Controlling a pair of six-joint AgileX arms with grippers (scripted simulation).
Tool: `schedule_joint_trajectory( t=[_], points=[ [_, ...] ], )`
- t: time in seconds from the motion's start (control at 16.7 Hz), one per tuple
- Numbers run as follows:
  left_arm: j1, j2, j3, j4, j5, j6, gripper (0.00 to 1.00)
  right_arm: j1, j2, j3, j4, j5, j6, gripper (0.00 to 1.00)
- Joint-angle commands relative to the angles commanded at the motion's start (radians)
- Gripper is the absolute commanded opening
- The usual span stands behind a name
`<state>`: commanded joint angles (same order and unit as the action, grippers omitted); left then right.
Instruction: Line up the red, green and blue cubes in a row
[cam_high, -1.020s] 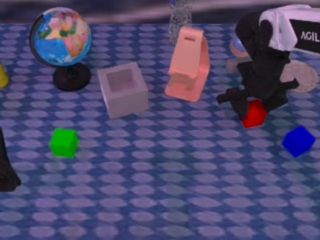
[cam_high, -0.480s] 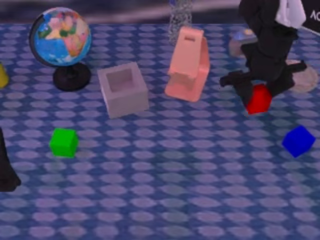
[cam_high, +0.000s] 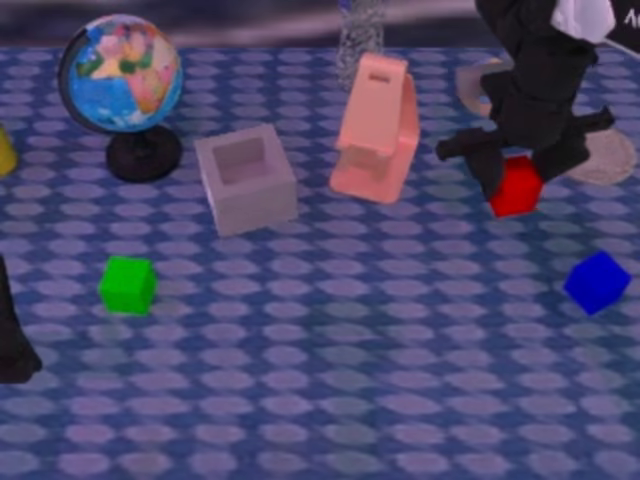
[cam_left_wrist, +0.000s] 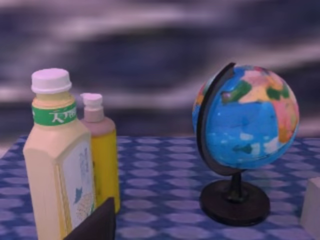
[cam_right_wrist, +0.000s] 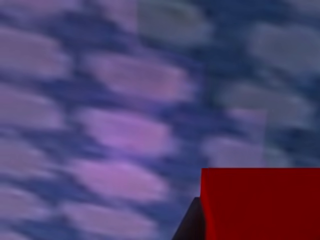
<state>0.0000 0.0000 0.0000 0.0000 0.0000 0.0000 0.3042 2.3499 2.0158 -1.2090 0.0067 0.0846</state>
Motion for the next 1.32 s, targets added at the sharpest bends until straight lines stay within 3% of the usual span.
schedule_joint_trajectory(
  t=[0.24, 0.84, 1.02, 1.32],
  points=[
    [0.000, 0.000, 0.000, 0.000, 0.000, 0.000, 1.00, 0.119, 0.033, 0.065, -0.039, 0.005, 0.153, 0.00],
    [0.000, 0.000, 0.000, 0.000, 0.000, 0.000, 1.00, 0.576, 0.105, 0.251, -0.167, 0.021, 0.802, 0.00],
    [0.000, 0.000, 0.000, 0.000, 0.000, 0.000, 1.00, 0.629, 0.103, 0.268, -0.175, 0.025, 0.861, 0.00],
    [0.000, 0.000, 0.000, 0.000, 0.000, 0.000, 1.00, 0.627, 0.101, 0.262, -0.170, 0.023, 0.861, 0.00]
  ],
)
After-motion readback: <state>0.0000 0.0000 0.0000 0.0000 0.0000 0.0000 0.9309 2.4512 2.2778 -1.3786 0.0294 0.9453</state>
